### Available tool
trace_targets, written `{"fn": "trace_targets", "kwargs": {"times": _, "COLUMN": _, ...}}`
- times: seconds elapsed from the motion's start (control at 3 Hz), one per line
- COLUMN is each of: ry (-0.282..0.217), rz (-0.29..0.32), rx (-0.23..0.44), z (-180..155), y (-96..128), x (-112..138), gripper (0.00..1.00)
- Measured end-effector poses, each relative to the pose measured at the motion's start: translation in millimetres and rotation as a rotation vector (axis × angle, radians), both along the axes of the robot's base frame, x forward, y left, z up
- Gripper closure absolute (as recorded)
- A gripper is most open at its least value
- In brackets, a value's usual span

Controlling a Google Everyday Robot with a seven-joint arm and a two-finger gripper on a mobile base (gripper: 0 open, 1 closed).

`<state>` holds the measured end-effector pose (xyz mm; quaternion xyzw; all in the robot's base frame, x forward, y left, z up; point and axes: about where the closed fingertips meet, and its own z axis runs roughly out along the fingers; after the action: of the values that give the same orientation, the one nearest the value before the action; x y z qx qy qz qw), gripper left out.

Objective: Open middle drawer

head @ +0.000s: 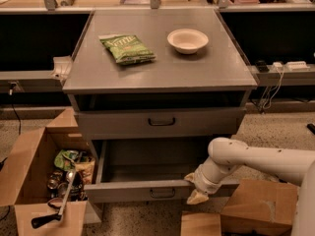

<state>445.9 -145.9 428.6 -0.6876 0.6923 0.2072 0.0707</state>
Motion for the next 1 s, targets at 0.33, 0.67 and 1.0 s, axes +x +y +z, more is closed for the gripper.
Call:
{"fn": "trace_targets", "kwargs": {"times": 0.33, "ry": 0.0, "rz": 0.0, "rx": 0.0, "z": 3.0, "y": 0.2, "x": 4.3, "gripper": 0.86}}
{"fn": "trace_targets", "kwargs": {"times": 0.67, "ry": 0.0, "rz": 0.0, "rx": 0.0, "z": 4.6, "y": 0.5, "x": 7.7, "gripper": 0.96}}
{"fn": "trace_targets", "kwargs": {"times": 1.0, "ry": 0.0, "rz": 0.0, "rx": 0.0, "z": 4.5, "y": 0.5, "x": 7.7, "gripper": 0.73}}
